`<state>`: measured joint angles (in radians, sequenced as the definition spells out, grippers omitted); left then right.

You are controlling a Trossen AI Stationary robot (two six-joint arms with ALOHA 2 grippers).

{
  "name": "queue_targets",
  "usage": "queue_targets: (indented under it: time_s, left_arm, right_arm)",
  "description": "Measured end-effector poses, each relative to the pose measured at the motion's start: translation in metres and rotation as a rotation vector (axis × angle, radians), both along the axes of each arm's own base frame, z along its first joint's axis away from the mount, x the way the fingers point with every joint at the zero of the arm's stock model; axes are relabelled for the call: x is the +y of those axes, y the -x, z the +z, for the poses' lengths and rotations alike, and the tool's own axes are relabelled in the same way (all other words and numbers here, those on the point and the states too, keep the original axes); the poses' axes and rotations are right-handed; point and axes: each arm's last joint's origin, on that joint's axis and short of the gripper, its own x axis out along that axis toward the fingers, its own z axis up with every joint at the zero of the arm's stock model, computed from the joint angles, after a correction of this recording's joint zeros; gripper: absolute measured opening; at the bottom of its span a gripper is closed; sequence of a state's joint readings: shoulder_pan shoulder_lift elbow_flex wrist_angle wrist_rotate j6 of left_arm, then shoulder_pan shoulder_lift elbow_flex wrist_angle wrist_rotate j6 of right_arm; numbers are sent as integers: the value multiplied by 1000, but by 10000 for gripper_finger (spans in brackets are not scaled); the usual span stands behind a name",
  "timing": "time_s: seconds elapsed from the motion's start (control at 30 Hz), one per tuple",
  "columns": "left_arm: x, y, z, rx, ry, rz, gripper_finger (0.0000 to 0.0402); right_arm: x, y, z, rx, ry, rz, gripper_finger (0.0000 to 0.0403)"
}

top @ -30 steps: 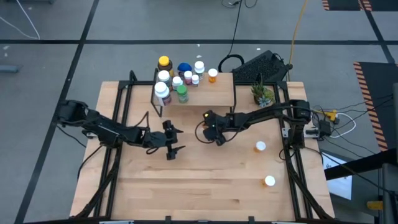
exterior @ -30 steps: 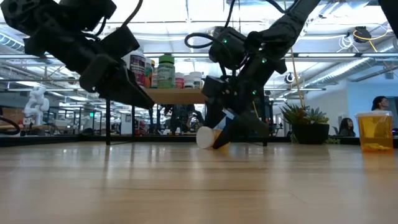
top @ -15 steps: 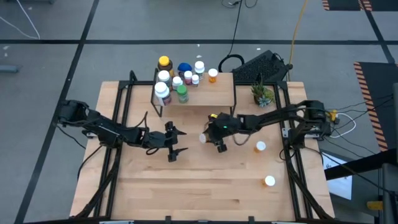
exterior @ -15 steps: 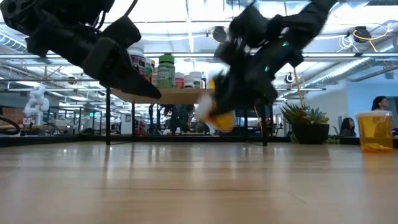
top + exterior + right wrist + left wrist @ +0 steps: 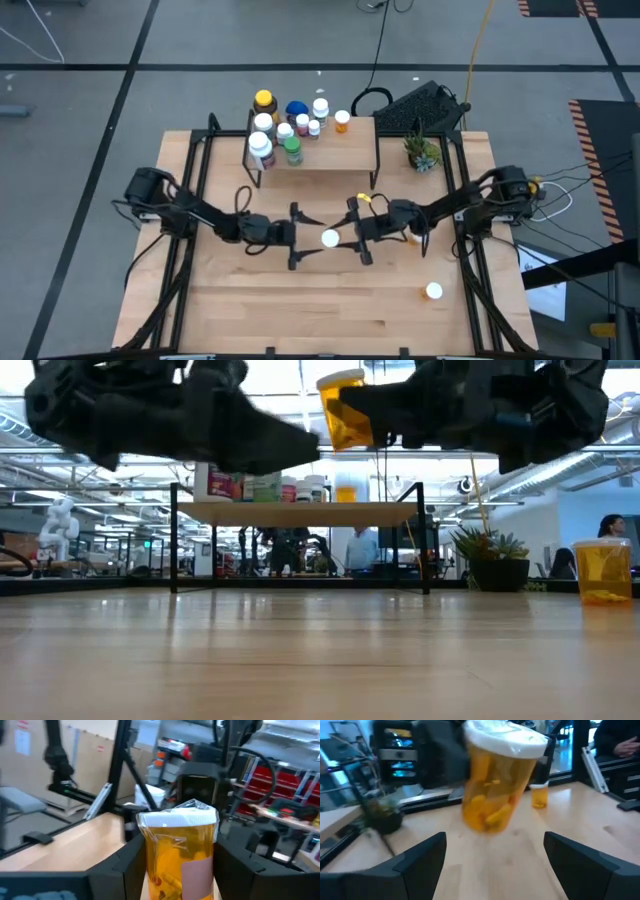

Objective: Pick and place medicine bottles onto shelf by color
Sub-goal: Put the top left orange pill bottle on the shelf, aligned with the other orange pill bottle

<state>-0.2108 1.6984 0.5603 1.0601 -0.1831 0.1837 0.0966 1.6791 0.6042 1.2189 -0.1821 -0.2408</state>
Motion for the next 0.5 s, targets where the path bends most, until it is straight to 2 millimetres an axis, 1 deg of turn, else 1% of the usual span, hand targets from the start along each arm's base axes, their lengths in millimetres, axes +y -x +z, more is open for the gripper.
queue_targets:
  time_s: [0.13, 0.23, 0.5]
  left_arm:
    - [-6, -24, 1, 9, 2, -42, 337]
    - [-11, -35, -1, 46, -4, -50, 337]
    - [-13, -36, 3, 30, 6, -17, 337]
  right_arm:
    - [8, -4, 3, -10, -2, -46, 185]
    - [11, -4, 6, -23, -23, -40, 185]
    - [11, -4, 1, 35, -54, -35, 185]
